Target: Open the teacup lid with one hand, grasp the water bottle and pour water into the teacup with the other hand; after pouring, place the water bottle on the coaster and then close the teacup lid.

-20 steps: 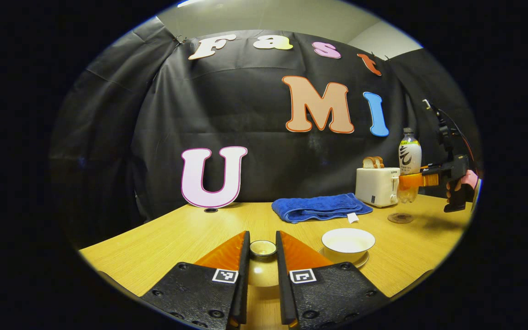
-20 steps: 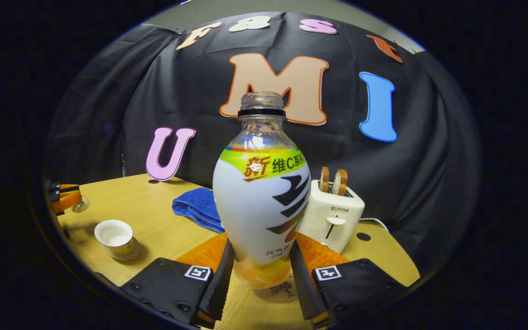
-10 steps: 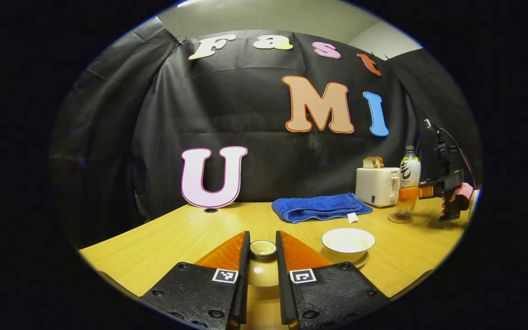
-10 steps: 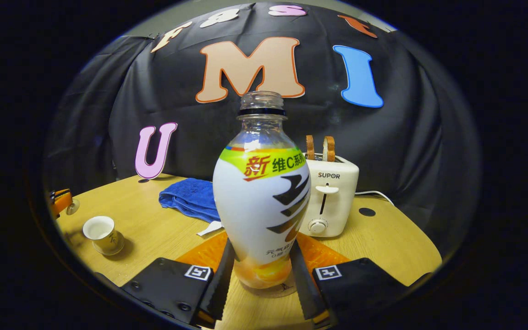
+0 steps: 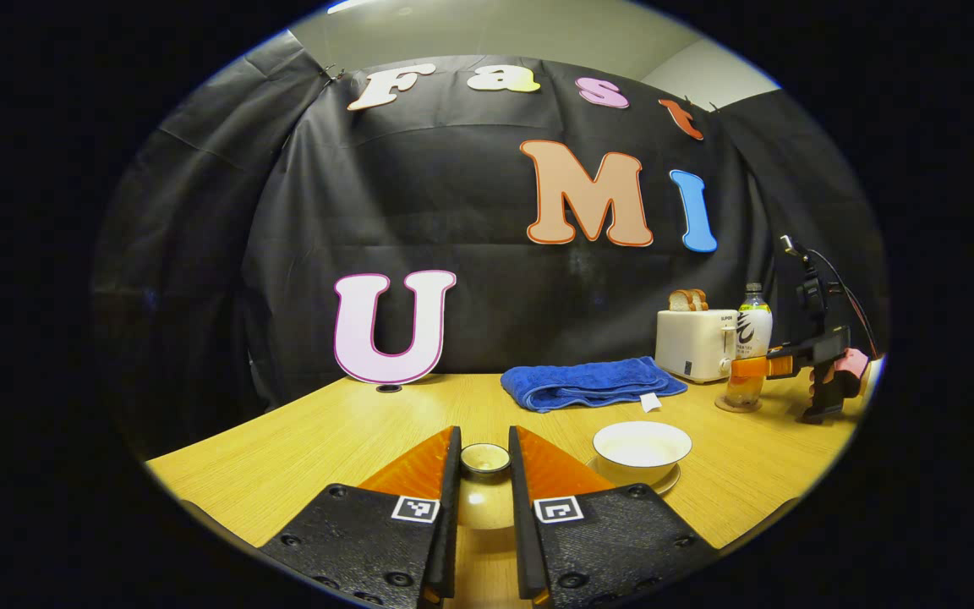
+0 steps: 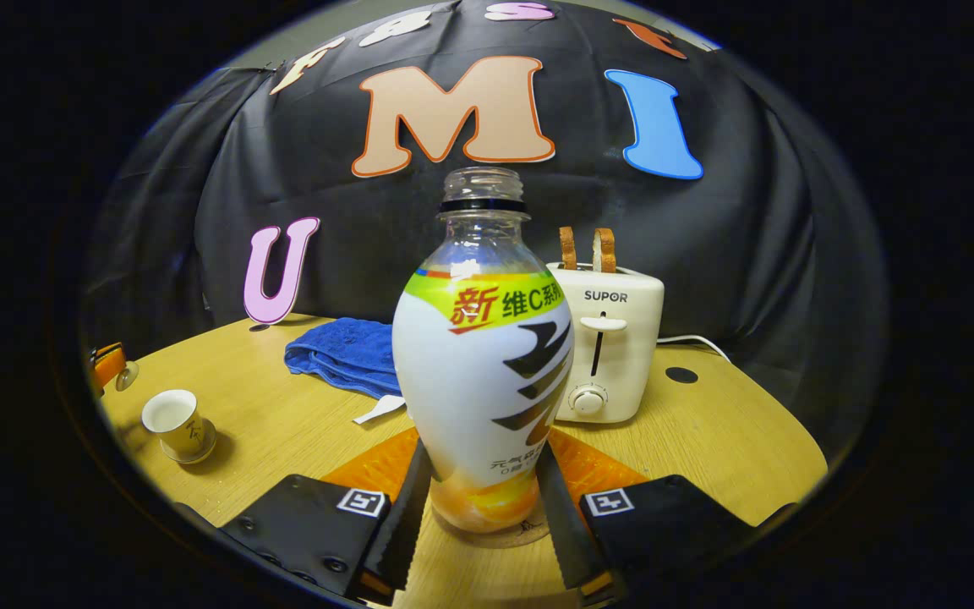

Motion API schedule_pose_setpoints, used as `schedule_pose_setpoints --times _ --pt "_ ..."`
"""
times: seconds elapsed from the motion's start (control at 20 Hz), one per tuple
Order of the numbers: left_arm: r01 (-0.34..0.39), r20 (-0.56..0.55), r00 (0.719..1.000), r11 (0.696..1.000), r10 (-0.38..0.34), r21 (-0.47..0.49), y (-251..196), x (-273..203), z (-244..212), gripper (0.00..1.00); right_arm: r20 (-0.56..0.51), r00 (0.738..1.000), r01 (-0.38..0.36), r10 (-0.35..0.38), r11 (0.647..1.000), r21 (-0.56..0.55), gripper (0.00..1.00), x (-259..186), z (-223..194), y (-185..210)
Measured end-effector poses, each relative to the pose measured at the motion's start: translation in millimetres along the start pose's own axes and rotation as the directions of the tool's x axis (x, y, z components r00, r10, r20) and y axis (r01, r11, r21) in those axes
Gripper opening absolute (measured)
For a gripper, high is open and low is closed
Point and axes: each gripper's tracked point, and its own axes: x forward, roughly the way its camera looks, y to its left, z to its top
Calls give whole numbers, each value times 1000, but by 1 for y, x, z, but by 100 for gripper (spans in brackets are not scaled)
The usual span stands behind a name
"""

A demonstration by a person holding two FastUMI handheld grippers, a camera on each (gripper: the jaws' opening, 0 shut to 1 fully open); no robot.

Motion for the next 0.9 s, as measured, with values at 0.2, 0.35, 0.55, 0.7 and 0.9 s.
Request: schedule_pose_setpoints --times 0.2,0.35,0.55,0.7,0.9 --pt "0 0 1000 1000 0 0 0 0 0 26 -2 1000 -1 1 1000 5 72 -1 -3 -1" --pt "0 0 1000 1000 0 0 0 0 0 26 1 1000 -4 4 1000 9 73 -1 -3 -1" --pt "-1 0 1000 1000 1 0 0 0 0 26 3 1000 -6 6 1000 19 72 -2 -4 -2" --pt "-1 1 1000 1000 1 0 0 0 0 26 4 1000 -12 12 1000 27 76 -3 -5 -3" --pt "-2 0 1000 1000 2 0 0 -1 0 26 5 1000 -25 25 999 38 89 -7 -7 0"
